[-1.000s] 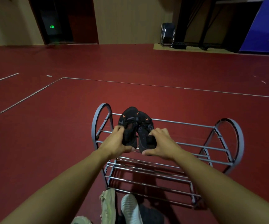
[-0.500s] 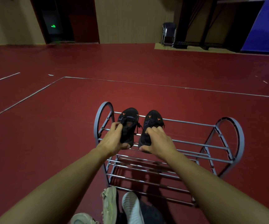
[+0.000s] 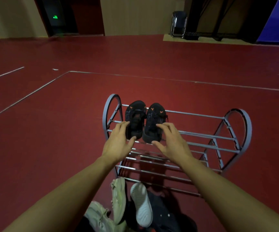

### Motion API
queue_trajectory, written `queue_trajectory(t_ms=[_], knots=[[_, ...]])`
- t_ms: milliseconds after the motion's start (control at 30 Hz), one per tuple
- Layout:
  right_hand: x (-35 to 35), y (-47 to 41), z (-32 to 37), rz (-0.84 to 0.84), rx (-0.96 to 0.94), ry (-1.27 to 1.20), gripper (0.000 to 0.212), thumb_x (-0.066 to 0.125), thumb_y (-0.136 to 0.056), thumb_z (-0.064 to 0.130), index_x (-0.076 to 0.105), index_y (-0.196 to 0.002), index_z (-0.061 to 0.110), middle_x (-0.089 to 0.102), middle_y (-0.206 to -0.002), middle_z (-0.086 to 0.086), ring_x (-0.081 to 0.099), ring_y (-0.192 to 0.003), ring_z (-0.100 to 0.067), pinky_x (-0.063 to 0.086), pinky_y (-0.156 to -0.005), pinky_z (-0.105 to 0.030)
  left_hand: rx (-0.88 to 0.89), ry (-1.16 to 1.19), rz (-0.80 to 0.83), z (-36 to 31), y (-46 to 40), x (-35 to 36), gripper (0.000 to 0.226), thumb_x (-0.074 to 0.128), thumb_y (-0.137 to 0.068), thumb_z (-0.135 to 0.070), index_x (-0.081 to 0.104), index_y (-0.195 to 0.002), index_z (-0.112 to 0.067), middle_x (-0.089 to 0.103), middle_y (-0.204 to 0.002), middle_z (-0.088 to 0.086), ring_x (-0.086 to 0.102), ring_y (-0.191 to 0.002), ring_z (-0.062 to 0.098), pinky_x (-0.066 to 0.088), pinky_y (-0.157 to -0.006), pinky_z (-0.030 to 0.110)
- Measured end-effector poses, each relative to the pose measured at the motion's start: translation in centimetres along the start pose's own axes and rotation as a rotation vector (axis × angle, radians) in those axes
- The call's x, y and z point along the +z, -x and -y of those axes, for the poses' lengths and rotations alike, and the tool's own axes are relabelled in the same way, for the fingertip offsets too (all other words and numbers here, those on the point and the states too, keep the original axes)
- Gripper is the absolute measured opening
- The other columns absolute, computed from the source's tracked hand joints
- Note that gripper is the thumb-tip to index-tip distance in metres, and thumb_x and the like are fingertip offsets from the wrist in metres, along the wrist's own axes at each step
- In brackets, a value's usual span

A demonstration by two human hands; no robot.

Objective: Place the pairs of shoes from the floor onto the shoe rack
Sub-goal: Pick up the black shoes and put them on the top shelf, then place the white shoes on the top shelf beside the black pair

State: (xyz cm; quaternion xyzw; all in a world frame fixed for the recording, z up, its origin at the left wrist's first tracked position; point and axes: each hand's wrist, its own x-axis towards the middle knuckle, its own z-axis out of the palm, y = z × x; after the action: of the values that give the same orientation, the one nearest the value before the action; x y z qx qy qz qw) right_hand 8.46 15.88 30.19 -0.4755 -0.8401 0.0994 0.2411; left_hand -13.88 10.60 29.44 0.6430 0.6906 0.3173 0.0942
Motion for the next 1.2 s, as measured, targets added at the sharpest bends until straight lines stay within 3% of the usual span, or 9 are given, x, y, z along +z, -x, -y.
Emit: queue_trajectory(t_ms=[100,233,333,567,700,800,967,1100,1200], knots=[[1.6,4.2,-0.9,0.127,0.004,0.062,0.048,0.059,-0.091,0.050,0.049,-0.132,0.027,0.047,-0.129,0.005,0.049,-0.122,-0.019,0.053,-0.087,-0.041,0.053,-0.088,-0.024,0.9,4.2,1.8,0.039,0.053,-0.095,-0.044,0.050,-0.129,-0.026,0.046,-0.131,-0.007,0.050,-0.118,0.016,0.050,-0.085,0.036],[5.7,10.2,-2.6,0.406,0.104,0.060,0.047,0.055,-0.092,0.056,0.052,-0.131,0.029,0.051,-0.128,0.006,0.053,-0.122,-0.020,0.048,-0.095,-0.039,-0.027,-0.120,0.312,3.5,9.8,6.2,0.029,0.050,-0.091,-0.055,0.055,-0.110,-0.034,0.053,-0.115,-0.008,0.055,-0.108,0.018,0.052,-0.085,0.040],[9.3,13.8,-4.2,0.583,0.174,0.042,0.049,0.056,-0.092,0.054,0.049,-0.135,0.030,0.051,-0.133,0.004,0.052,-0.125,-0.021,0.047,-0.096,-0.037,-0.156,-0.129,0.570,5.7,13.3,10.0,0.040,0.054,-0.091,-0.055,0.058,-0.119,-0.027,0.057,-0.120,-0.003,0.059,-0.108,0.021,0.050,-0.089,0.037],[18.0,18.7,-8.2,0.808,0.339,-0.114,0.055,0.060,-0.091,0.047,0.045,-0.140,0.026,0.051,-0.139,-0.003,0.053,-0.125,-0.024,0.045,-0.100,-0.038,-0.502,0.001,0.840,10.7,17.5,18.3,0.045,0.063,-0.090,-0.052,0.059,-0.118,-0.017,0.068,-0.114,0.001,0.062,-0.104,0.021,0.048,-0.090,0.032],[22.5,20.1,-10.2,0.821,0.428,-0.193,0.051,0.066,-0.089,0.041,0.051,-0.134,0.024,0.055,-0.130,-0.006,0.057,-0.120,-0.025,0.045,-0.099,-0.036,-0.688,0.132,0.839,12.7,17.9,24.5,0.059,0.072,-0.078,-0.056,0.052,-0.115,-0.015,0.067,-0.109,0.006,0.061,-0.095,0.020,0.050,-0.093,0.039],[24.9,20.5,-11.3,0.819,0.482,-0.266,0.043,0.060,-0.094,0.041,0.052,-0.131,0.020,0.056,-0.130,-0.007,0.057,-0.115,-0.025,0.046,-0.096,-0.038,-0.802,0.171,0.783,13.0,17.3,28.8,0.088,0.075,-0.072,-0.063,0.044,-0.131,-0.006,0.061,-0.125,0.011,0.060,-0.112,0.028,0.049,-0.099,0.041],[27.1,20.8,-13.1,0.790,0.570,-0.345,0.042,0.054,-0.099,0.035,0.047,-0.138,0.021,0.051,-0.139,-0.007,0.053,-0.124,-0.025,0.041,-0.102,-0.035,-0.977,-0.090,0.702,12.3,16.9,34.0,0.127,0.070,-0.060,-0.082,0.027,-0.144,0.002,0.045,-0.142,0.022,0.049,-0.129,0.037,0.044,-0.098,0.042],[27.0,21.3,-14.3,0.768,0.662,-0.418,0.042,0.052,-0.100,0.032,0.046,-0.141,0.021,0.052,-0.140,-0.006,0.053,-0.124,-0.025,0.042,-0.103,-0.035,-1.019,-0.026,0.796,14.0,17.0,35.5,0.109,0.063,-0.055,-0.082,0.056,-0.127,0.001,0.060,-0.126,0.017,0.063,-0.106,0.031,0.046,-0.073,0.029],[26.3,21.8,-14.4,0.684,0.810,-0.522,0.034,0.054,-0.100,0.030,0.052,-0.132,0.022,0.061,-0.129,-0.004,0.059,-0.112,-0.022,0.047,-0.096,-0.035,-1.129,0.333,0.714,14.2,16.9,32.4,0.072,0.078,-0.060,-0.063,0.069,-0.098,-0.003,0.067,-0.081,0.006,0.063,-0.068,0.020,0.044,-0.057,0.023]])
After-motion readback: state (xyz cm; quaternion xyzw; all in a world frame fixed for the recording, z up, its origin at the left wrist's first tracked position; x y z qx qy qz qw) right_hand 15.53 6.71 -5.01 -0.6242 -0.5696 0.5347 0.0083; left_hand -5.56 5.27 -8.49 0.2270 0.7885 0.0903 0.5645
